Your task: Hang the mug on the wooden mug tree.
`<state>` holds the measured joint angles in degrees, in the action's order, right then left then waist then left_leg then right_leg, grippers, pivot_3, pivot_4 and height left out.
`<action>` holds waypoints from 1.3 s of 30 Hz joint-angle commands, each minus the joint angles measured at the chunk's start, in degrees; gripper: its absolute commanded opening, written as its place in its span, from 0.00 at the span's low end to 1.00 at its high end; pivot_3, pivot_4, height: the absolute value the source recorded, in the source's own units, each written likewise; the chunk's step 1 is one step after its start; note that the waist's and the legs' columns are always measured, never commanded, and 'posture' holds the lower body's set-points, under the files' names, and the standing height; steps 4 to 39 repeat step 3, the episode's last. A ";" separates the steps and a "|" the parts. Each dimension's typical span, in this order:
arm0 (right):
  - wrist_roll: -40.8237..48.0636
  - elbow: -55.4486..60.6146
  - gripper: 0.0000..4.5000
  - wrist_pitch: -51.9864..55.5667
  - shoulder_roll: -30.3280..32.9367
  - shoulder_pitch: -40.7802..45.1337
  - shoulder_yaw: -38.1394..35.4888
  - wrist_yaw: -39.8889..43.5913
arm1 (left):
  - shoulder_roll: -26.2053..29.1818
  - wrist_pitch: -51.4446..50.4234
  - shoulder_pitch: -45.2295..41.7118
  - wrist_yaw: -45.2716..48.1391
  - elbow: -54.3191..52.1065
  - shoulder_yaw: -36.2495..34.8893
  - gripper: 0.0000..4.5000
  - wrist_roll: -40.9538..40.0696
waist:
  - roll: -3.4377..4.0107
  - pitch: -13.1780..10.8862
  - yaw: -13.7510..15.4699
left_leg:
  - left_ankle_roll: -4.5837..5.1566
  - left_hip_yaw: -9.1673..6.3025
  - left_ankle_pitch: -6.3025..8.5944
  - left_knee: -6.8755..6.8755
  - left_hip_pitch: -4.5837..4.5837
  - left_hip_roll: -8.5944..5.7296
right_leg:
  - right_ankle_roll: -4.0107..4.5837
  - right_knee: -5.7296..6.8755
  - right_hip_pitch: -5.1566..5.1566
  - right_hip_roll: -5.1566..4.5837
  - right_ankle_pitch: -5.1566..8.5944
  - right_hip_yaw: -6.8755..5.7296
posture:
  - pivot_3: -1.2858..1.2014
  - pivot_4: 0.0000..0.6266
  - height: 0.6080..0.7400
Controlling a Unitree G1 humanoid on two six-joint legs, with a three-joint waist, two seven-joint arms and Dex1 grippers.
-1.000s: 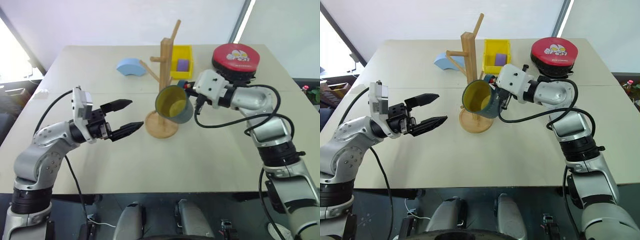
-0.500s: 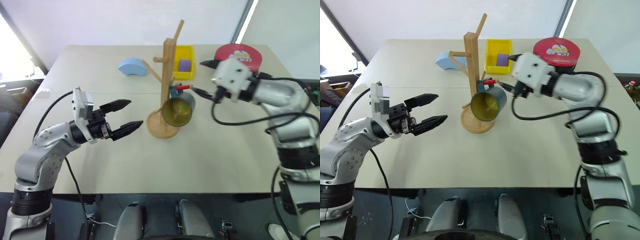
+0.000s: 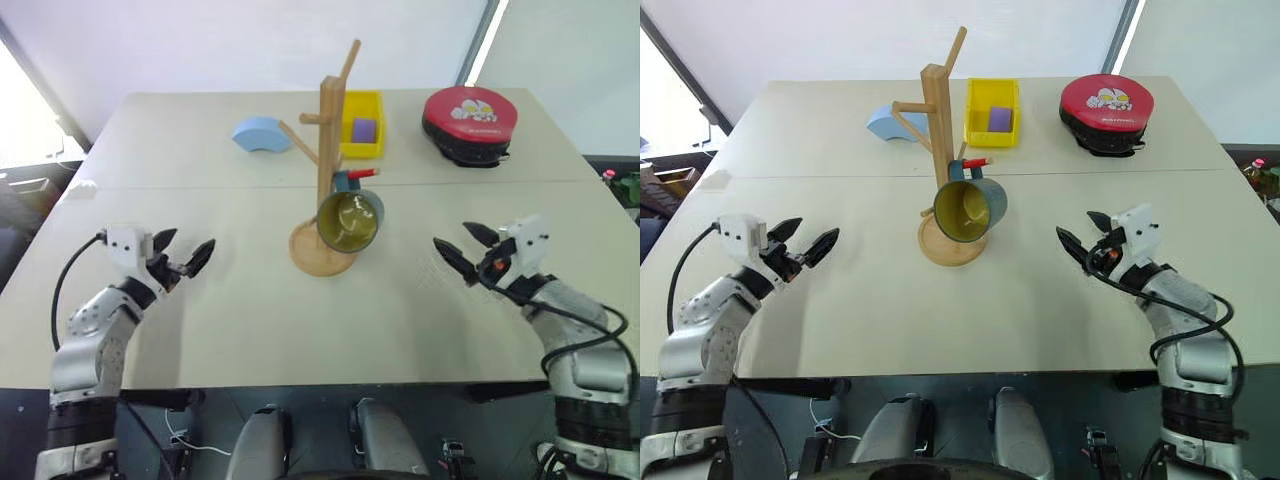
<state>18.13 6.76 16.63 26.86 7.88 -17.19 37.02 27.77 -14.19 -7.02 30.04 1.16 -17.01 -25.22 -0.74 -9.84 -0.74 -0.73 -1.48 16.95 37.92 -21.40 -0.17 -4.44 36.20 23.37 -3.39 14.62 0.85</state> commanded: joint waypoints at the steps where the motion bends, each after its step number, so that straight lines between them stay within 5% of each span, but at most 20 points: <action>1: -0.34 -1.15 0.79 -5.39 -1.30 0.55 0.36 -0.98 | -0.25 2.65 0.97 -1.06 -0.84 -2.60 1.00 0.57 | -0.01 0.01 0.05 | 0.00 -0.01 0.00 0.00 0.00 0.00 | 0.00 0.00 -0.01 0.00 0.00 -0.01 | 0.52 0.24 0.96; 39: -0.86 -2.90 0.79 -7.28 -1.56 0.85 1.63 -0.61 | -0.33 3.23 1.64 -0.47 -1.85 -3.22 1.00 -0.24 | -0.01 0.00 0.05 | 0.00 -0.01 0.00 0.00 0.00 0.00 | 0.00 0.00 -0.01 -0.01 0.00 0.00 | 0.52 0.24 0.96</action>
